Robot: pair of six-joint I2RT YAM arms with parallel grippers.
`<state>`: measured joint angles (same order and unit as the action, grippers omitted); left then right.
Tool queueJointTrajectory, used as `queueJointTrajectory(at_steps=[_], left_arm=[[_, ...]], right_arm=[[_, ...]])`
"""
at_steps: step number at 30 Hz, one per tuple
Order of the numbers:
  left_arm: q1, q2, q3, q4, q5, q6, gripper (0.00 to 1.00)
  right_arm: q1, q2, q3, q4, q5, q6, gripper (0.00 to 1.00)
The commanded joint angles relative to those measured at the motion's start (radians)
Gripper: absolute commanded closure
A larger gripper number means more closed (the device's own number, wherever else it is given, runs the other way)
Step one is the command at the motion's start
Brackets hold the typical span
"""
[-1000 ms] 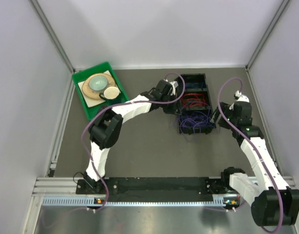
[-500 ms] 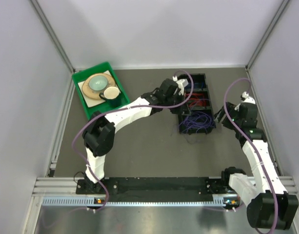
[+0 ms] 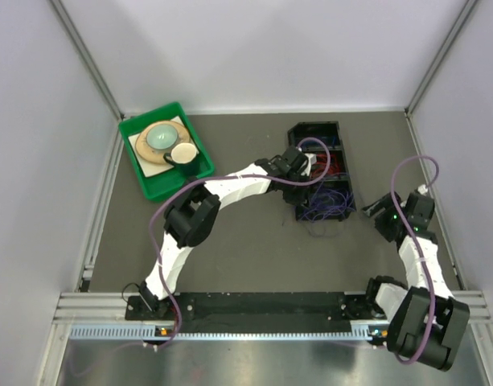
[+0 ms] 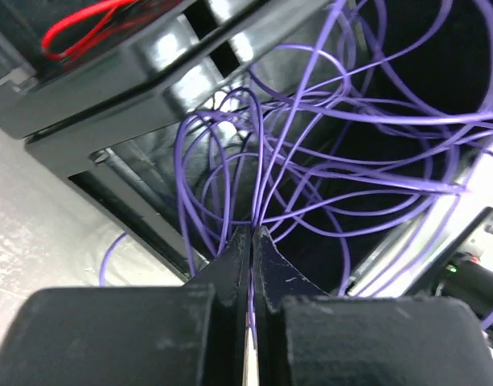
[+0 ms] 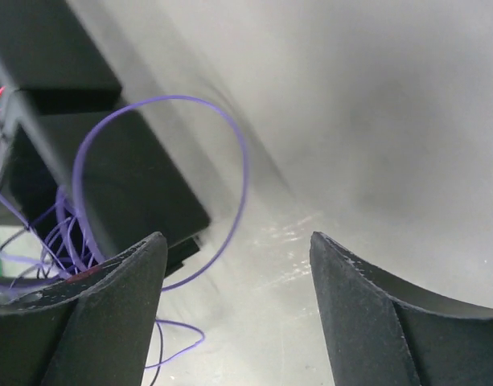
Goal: Untangle the cables
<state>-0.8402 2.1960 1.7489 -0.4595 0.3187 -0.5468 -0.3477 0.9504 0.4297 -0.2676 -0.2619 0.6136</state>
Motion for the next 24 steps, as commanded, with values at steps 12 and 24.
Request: queueJointTrajectory(at_steps=[12, 24], left_arm=[[-0.007, -0.012, 0.038, -0.024, -0.072, 0.019, 1.00], [-0.007, 0.024, 0.041, -0.011, -0.079, 0.015, 1.00]], right_arm=[[-0.039, 0.074, -0.065, 0.260, -0.175, 0.167, 1.00], [-0.013, -0.107, 0.130, 0.097, -0.246, 0.129, 1.00]])
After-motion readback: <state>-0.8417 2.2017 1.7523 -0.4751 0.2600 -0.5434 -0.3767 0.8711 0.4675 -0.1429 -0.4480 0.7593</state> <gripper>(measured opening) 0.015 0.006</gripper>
